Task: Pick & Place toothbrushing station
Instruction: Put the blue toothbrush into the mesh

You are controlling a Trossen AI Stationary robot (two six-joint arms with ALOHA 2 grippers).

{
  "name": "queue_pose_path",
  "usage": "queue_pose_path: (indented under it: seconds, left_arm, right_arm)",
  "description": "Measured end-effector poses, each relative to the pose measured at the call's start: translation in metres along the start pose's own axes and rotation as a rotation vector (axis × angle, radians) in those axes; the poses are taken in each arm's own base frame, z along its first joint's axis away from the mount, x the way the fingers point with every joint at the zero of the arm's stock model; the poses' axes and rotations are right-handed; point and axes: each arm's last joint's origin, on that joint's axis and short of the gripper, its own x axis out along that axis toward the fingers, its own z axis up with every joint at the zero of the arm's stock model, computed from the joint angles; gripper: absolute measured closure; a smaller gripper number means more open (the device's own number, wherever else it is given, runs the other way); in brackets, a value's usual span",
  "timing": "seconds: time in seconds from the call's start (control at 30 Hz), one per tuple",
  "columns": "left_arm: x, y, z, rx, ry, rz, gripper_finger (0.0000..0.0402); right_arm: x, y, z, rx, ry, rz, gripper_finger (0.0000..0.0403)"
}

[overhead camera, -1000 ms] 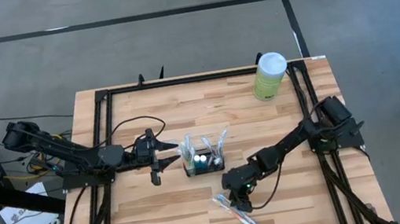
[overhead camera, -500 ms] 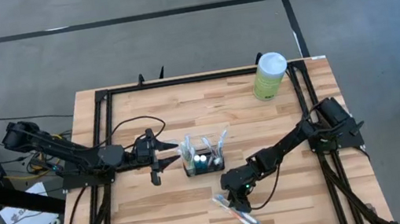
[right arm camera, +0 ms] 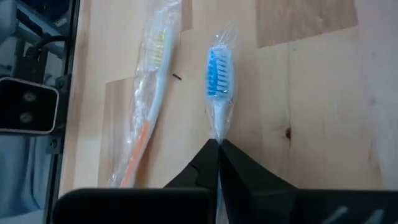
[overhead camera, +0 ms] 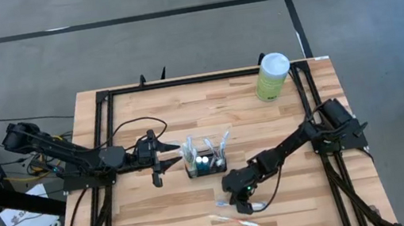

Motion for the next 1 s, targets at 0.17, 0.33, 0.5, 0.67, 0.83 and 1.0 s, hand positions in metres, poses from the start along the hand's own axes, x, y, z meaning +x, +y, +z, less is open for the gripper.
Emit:
queue_pose_path:
  seconds: [0.17, 0.33, 0.5, 0.67, 0.83, 1.0]
  left_arm:
    - [0.0, 0.0, 0.0, 0.0, 0.0, 0.0, 0.0234]
    - [0.0, 0.0, 0.0, 0.001, 0.002, 0.0, 0.0234]
    - [0.0, 0.0, 0.0, 0.001, 0.001, 0.0, 0.0234]
    - [0.0, 0.0, 0.0, 0.001, 0.002, 0.0, 0.0234]
    - [0.0, 0.0, 0.0, 0.001, 0.002, 0.0, 0.0234]
    - [0.0, 0.0, 0.0, 0.001, 0.002, 0.0, 0.0234]
  right_arm:
    - [-0.014, 0.013, 0.012, -0.073, -0.028, -0.03, 0.0402]
    - [-0.038, 0.029, 0.023, -0.17, -0.141, -0.048, 0.0403]
    - [-0.068, 0.049, 0.031, -0.264, -0.269, -0.076, 0.0403]
    - [-0.088, 0.06, 0.033, -0.328, -0.382, -0.172, 0.0403]
    - [-0.1, 0.06, 0.029, -0.353, -0.457, -0.195, 0.0403]
    - [-0.12, 0.061, 0.021, -0.367, -0.555, -0.202, 0.0403]
